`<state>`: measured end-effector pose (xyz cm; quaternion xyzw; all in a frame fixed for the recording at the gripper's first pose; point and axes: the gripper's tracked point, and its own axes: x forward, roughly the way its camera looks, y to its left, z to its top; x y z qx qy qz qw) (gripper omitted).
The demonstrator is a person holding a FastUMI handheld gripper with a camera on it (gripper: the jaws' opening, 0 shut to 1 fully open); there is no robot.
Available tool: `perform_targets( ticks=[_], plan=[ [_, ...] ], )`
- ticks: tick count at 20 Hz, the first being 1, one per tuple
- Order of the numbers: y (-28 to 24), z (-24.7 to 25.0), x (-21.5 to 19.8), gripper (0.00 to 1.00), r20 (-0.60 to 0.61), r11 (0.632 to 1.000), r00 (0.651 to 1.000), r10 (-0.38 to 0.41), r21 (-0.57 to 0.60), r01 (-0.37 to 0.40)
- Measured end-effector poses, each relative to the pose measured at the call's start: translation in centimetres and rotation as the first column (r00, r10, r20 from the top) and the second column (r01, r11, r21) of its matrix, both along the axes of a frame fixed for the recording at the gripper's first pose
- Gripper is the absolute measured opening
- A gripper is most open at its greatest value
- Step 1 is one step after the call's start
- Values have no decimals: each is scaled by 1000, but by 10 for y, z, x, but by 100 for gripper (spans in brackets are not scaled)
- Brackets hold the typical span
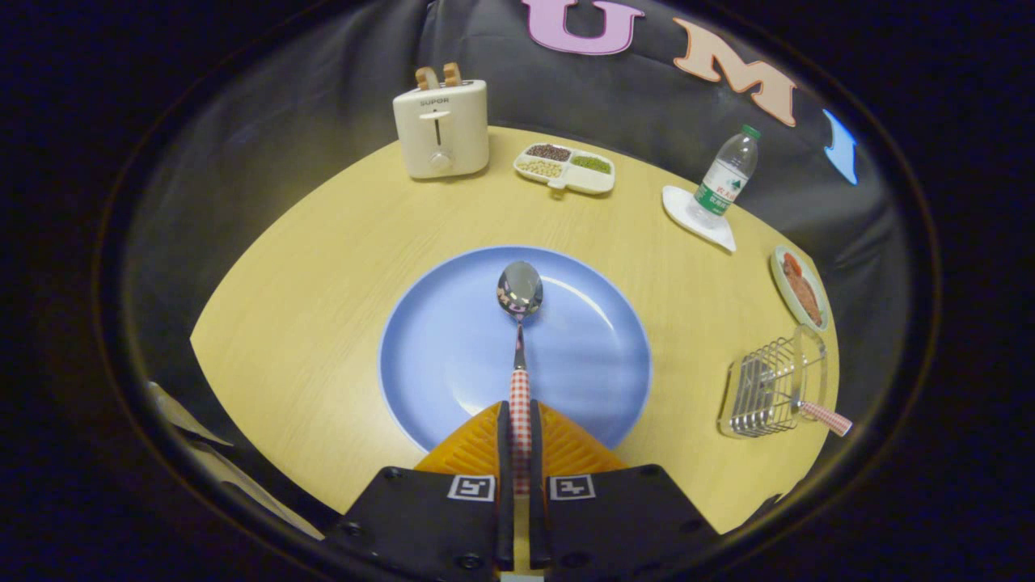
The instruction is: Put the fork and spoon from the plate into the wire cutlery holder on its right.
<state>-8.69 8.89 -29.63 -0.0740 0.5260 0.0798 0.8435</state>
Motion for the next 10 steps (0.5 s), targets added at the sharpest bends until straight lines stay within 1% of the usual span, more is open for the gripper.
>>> perform_targets(
  ticks=[2, 6, 10],
  plan=[
    [-12, 12, 1, 11, -3, 1000, 1000, 29, -12, -29],
    [-35, 35, 3, 11, -6, 999, 999, 49, -9, -49],
    [-61, 55, 9, 10, 5, 1000, 1000, 30, -1, -30]
  ],
)
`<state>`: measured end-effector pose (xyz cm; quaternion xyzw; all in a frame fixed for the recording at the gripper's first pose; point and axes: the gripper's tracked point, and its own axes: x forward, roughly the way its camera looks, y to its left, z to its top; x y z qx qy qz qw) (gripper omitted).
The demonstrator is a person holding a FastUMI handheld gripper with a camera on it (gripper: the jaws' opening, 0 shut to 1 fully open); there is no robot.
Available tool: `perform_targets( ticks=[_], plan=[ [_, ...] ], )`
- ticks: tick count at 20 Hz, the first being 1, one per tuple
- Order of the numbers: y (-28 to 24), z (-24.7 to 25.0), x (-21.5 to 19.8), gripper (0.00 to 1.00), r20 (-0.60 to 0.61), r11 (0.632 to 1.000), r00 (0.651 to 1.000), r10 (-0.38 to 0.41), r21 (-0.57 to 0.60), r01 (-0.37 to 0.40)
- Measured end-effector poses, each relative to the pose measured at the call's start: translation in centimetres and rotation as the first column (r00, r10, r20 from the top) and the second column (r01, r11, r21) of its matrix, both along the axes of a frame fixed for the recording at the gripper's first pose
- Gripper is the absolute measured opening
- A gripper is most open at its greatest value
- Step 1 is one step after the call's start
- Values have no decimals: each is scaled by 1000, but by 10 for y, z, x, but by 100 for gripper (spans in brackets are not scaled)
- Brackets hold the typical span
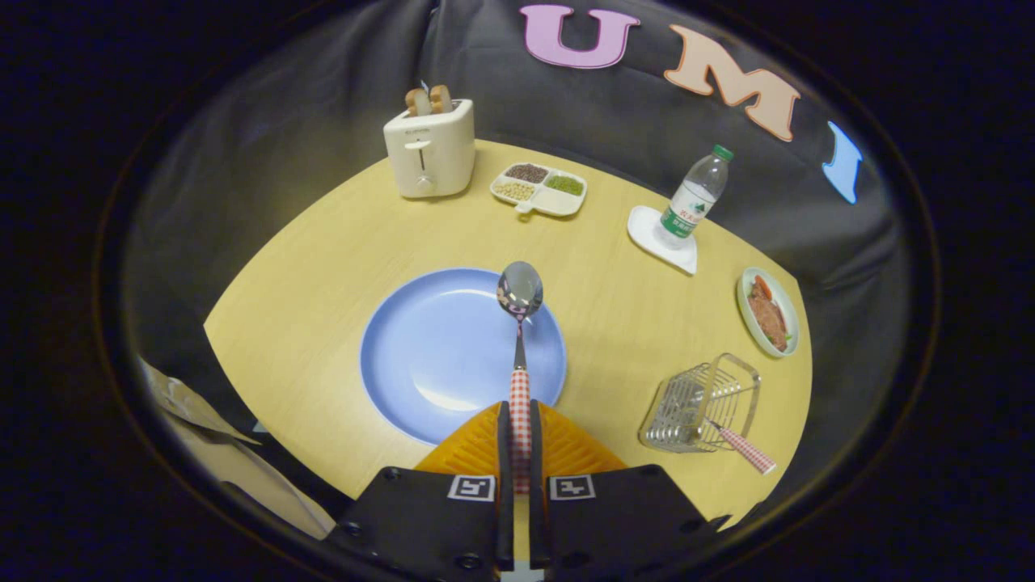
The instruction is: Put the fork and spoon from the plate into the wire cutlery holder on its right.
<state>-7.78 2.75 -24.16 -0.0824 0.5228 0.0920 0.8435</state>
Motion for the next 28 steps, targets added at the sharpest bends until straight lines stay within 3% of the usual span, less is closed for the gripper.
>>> perform_targets(
  ticks=[7, 12, 19, 28],
  plan=[
    [-47, 25, -1, 10, -39, 1000, 999, 2, 25, -1],
    [-104, 46, 3, 10, -53, 998, 998, 35, -55, -38],
    [-162, 69, 4, 10, -105, 994, 992, 66, -81, -74],
    [-208, 55, -26, 11, -323, 984, 938, 126, -78, -159]
  ],
)
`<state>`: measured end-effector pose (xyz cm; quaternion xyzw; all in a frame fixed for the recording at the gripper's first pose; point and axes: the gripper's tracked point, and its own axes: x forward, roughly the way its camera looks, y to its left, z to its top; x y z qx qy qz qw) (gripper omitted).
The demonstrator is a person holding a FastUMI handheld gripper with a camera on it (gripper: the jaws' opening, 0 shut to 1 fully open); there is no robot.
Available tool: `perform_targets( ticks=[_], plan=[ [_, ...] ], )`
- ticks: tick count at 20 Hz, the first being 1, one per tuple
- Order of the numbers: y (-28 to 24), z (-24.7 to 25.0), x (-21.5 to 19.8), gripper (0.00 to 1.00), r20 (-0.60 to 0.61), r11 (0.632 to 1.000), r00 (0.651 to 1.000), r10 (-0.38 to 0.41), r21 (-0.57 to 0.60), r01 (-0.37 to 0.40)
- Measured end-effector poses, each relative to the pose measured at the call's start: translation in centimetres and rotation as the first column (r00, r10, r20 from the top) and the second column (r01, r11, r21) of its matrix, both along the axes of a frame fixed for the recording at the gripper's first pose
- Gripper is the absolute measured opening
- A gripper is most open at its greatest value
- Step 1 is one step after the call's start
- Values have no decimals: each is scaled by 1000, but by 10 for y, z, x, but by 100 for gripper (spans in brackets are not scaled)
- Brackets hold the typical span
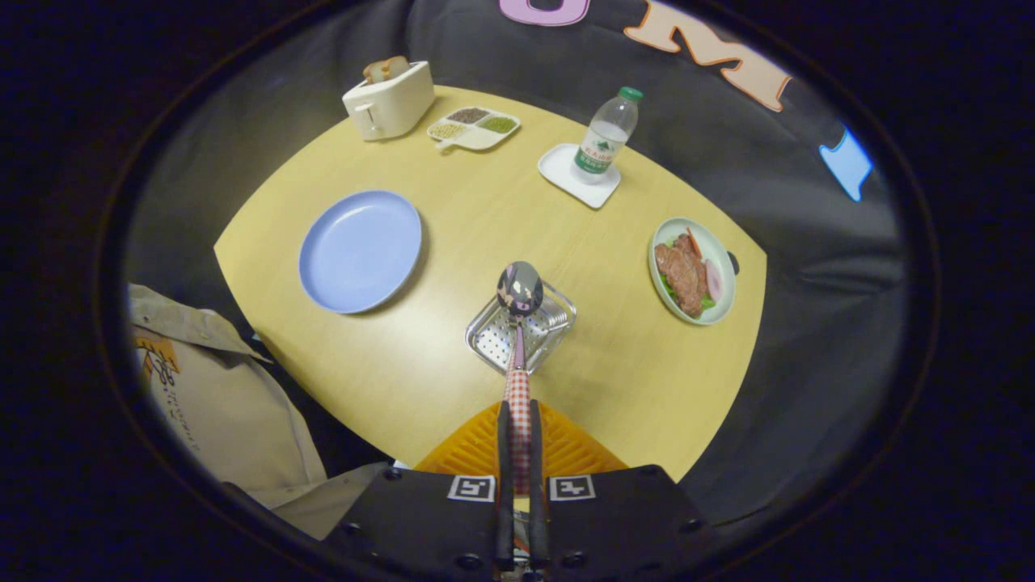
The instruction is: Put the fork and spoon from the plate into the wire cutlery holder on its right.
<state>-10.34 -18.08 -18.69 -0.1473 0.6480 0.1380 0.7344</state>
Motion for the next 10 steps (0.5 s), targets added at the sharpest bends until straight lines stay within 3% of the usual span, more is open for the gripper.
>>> perform_targets(
  ticks=[10],
  plan=[
    [-9, -23, 1, 11, -210, 994, 973, 97, -34, -106]
  ],
)
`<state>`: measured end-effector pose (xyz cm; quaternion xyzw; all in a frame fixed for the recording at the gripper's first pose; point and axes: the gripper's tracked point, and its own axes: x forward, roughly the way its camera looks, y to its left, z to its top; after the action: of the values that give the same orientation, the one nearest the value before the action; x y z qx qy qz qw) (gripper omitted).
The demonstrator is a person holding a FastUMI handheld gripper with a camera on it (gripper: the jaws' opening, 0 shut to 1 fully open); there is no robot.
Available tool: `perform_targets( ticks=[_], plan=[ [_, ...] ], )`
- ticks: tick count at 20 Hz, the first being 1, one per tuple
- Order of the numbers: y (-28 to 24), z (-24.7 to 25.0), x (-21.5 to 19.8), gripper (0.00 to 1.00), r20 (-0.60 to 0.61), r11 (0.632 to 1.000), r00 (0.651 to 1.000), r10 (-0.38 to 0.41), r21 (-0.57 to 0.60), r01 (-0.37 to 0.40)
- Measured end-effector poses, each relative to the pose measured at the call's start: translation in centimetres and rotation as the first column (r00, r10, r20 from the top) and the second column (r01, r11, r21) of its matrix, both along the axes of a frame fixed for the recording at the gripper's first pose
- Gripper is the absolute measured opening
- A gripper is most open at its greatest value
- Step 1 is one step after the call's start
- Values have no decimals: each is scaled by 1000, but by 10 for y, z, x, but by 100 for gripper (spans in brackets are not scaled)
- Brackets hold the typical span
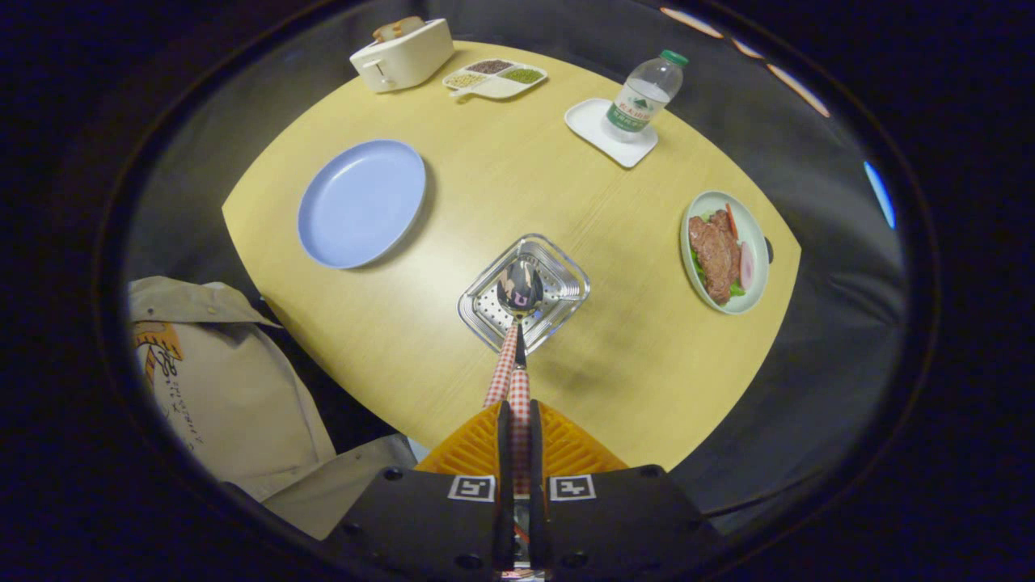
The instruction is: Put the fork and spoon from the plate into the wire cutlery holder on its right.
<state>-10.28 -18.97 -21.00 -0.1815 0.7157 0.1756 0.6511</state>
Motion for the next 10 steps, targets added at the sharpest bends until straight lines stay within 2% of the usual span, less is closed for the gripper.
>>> perform_targets(
  ticks=[7, 10],
  plan=[
    [2, -16, 4, 10, -91, 999, 996, 3, -38, -7],
    [2, -20, 7, 15, -94, 999, 996, 0, -47, -5]
  ],
)
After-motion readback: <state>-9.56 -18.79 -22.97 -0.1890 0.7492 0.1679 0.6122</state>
